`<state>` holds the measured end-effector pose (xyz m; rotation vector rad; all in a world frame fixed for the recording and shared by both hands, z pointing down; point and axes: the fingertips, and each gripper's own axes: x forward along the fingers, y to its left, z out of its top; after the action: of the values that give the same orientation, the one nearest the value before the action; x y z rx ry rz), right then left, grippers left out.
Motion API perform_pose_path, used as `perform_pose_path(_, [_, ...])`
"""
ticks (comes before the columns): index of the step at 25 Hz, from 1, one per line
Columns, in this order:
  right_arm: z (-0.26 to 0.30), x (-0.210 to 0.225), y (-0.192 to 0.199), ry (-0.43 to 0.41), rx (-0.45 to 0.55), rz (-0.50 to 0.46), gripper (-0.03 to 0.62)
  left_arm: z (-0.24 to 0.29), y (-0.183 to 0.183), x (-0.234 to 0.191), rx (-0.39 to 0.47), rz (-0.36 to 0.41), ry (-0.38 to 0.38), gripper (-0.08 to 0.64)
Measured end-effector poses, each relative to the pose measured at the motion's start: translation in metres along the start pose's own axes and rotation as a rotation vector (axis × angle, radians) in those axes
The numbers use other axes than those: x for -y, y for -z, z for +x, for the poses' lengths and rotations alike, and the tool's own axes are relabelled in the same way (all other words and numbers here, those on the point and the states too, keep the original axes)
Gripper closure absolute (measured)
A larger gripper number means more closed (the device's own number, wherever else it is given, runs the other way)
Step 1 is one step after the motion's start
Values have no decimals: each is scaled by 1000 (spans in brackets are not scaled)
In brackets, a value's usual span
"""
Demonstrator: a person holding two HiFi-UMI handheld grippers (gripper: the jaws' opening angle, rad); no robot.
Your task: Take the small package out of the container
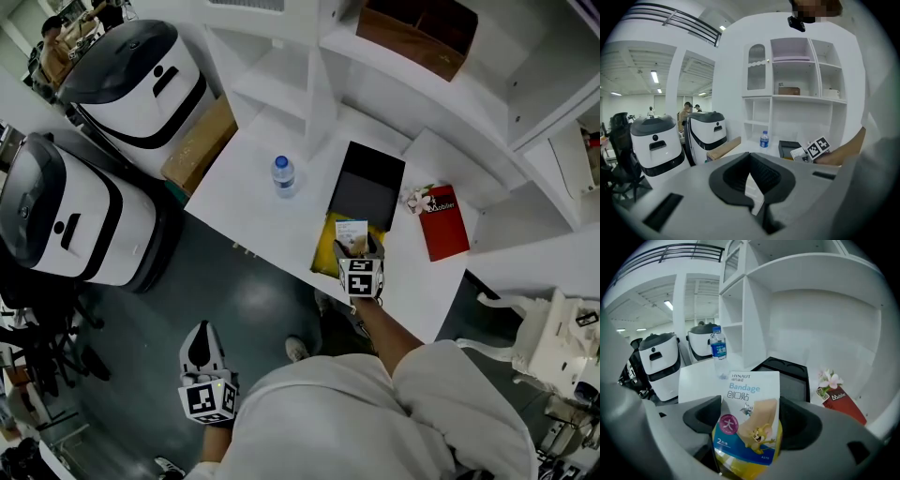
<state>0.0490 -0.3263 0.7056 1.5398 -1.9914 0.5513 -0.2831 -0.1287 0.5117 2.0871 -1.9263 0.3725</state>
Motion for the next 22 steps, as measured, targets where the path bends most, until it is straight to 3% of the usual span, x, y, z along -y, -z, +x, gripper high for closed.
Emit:
perform_pose_path(14, [-82, -13, -107, -15, 340, -141, 186, -1, -8, 7, 34, 5, 26, 552])
perform_pose_path(22, [-142, -12, -164, -7, 525, -158, 186, -4, -13, 13, 52, 20, 47, 552])
